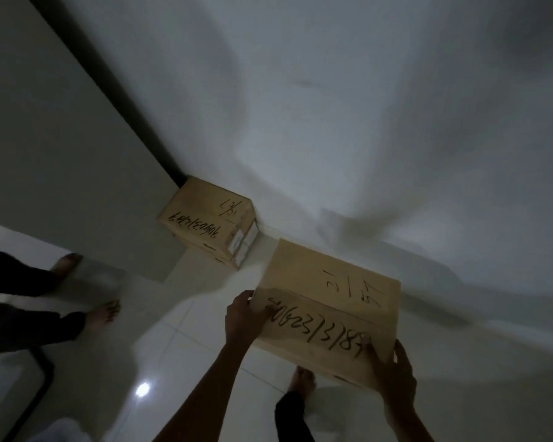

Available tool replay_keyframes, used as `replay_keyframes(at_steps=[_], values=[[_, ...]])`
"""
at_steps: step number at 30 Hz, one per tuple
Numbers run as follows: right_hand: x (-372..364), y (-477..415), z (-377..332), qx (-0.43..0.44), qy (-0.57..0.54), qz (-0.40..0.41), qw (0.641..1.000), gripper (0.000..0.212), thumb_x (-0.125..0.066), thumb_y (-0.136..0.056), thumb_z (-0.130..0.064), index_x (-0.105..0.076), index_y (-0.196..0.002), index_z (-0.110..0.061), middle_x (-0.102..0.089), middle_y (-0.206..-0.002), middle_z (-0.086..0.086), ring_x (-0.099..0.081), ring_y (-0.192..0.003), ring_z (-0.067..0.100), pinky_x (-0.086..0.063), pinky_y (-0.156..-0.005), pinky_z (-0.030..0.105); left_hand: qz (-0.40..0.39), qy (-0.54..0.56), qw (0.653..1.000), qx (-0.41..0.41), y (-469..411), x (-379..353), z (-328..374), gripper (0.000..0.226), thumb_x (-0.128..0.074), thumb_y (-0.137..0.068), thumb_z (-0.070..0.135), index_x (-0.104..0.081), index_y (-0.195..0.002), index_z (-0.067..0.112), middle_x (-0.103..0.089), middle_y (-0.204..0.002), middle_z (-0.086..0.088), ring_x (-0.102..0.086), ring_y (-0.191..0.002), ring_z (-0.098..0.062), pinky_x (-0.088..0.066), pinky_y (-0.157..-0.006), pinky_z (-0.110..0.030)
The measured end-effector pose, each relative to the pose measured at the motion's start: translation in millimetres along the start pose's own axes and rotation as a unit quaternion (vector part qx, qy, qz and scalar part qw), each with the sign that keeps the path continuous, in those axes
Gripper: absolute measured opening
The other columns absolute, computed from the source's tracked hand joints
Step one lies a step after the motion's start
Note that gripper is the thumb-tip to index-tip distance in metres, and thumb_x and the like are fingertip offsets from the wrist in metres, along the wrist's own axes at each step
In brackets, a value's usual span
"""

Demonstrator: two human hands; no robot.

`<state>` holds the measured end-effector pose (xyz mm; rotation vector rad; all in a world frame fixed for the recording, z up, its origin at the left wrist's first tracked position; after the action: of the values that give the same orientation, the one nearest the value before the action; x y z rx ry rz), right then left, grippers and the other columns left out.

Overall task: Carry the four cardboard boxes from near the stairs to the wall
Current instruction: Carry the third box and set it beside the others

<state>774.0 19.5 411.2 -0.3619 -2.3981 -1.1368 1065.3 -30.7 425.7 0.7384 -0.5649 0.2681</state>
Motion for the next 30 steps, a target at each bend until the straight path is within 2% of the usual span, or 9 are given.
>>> replay_keyframes(at_steps=[4, 10, 14, 18, 22, 25, 27, 28, 30], values=[[-72.2, -57.5, -7.9, -0.005, 0.015, 0.0, 1.0, 0.094, -0.049, -0.063, -0.079, -0.047, -0.142, -0.028, -0.061, -0.135, 0.011, -0.057, -0.119, 0.04, -0.046, -0.099, 0.051, -0.005, 0.006, 1.0, -0.002, -86.9, -9.0, -31.5, 0.06, -0.084, -0.064, 0.047, -0.066, -0.114, 0.018, -0.074, -0.105, -0.003, -0.072, -0.085, -0.017, -0.062, -0.075, -0.039], [-197.4, -165.1, 14.2, 0.0, 0.026, 0.003, 1.0, 0.104, -0.046, -0.054, -0.09, -0.046, -0.14, -0.033, -0.064, -0.132, 0.007, -0.059, -0.118, 0.037, -0.05, -0.097, 0.055, -0.005, -0.029, 1.0, -0.004, -224.5, -47.1, -100.1, 0.055, -0.076, -0.076, 0.043, -0.06, -0.121, 0.016, -0.072, -0.109, -0.006, -0.069, -0.093, -0.025, -0.06, -0.08, -0.042], [-278.1, -230.7, 34.0, -0.012, 0.022, 0.016, 1.0, 0.096, -0.053, -0.061, -0.079, -0.046, -0.142, -0.028, -0.063, -0.133, 0.008, -0.059, -0.118, 0.036, -0.049, -0.095, 0.048, -0.018, -0.069, 0.997, -0.02, -319.5, -83.0, -148.2, 0.052, -0.074, -0.082, 0.034, -0.058, -0.123, 0.007, -0.07, -0.113, -0.014, -0.068, -0.096, -0.031, -0.055, -0.078, -0.036], [-341.9, -284.7, 54.9, -0.026, -0.006, 0.035, 0.999, 0.082, -0.065, -0.071, -0.066, -0.048, -0.141, -0.027, -0.063, -0.132, 0.01, -0.058, -0.117, 0.035, -0.051, -0.094, 0.05, -0.033, -0.088, 0.995, -0.028, -393.2, -113.3, -181.6, 0.052, -0.069, -0.086, 0.026, -0.053, -0.129, 0.003, -0.064, -0.122, -0.019, -0.063, -0.108, -0.038, -0.052, -0.089, -0.044], [-387.6, -321.5, 59.4, -0.015, -0.028, 0.046, 0.998, 0.07, -0.072, -0.083, -0.049, -0.046, -0.143, -0.025, -0.063, -0.127, 0.005, -0.058, -0.102, 0.023, -0.053, -0.081, 0.038, -0.05, -0.124, 0.989, -0.07, -444.8, -131.7, -200.5, 0.069, -0.067, -0.087, 0.03, -0.037, -0.143, 0.006, -0.056, -0.135, -0.017, -0.055, -0.123, -0.036, -0.049, -0.099, -0.048], [-408.1, -338.1, 54.9, 0.01, -0.04, 0.042, 0.998, 0.071, -0.069, -0.083, -0.051, -0.042, -0.144, -0.025, -0.063, -0.124, 0.001, -0.059, -0.102, 0.02, -0.054, -0.075, 0.034, -0.056, -0.16, 0.98, -0.108, -461.6, -133.7, -202.4, 0.077, -0.073, -0.082, 0.029, -0.031, -0.144, 0.009, -0.053, -0.136, -0.014, -0.054, -0.125, -0.03, -0.052, -0.093, -0.042], [-420.0, -347.1, 49.8, 0.019, -0.04, 0.031, 0.999, 0.074, -0.068, -0.083, -0.053, -0.038, -0.145, -0.026, -0.06, -0.122, -0.003, -0.059, -0.103, 0.019, -0.051, -0.069, 0.026, -0.045, -0.217, 0.962, -0.159, -463.6, -132.9, -202.5, 0.083, -0.076, -0.079, 0.022, -0.027, -0.145, 0.008, -0.044, -0.143, -0.016, -0.05, -0.13, -0.03, -0.055, -0.093, -0.041], [-425.6, -350.9, 46.2, 0.017, -0.041, 0.026, 0.999, 0.073, -0.068, -0.085, -0.05, -0.035, -0.146, -0.026, -0.058, -0.122, -0.005, -0.057, -0.102, 0.018, -0.049, -0.067, 0.023, -0.049, -0.253, 0.948, -0.185, -461.7, -133.7, -202.7, 0.088, -0.076, -0.079, 0.018, -0.024, -0.148, 0.008, -0.034, -0.151, -0.018, -0.043, -0.136, -0.032, -0.051, -0.098, -0.04], [-433.2, -355.7, 38.8, 0.014, -0.043, 0.026, 0.999, 0.073, -0.067, -0.088, -0.043, -0.031, -0.148, -0.024, -0.055, -0.123, -0.003, -0.054, -0.102, 0.016, -0.048, -0.069, 0.024, -0.083, -0.3, 0.928, -0.207, -453.4, -137.7, -203.6, 0.098, -0.075, -0.08, 0.014, -0.01, -0.153, 0.007, -0.009, -0.162, -0.017, -0.023, -0.147, -0.031, -0.032, -0.104, -0.026]])
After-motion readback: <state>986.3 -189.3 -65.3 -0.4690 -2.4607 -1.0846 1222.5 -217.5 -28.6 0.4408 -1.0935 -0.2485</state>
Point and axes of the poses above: each hand's wrist, its own y-axis away from the middle knuckle, its own x-axis out of the back of the hand, z = x × y, the point moved 3 cm from there along -y, towards the middle knuckle
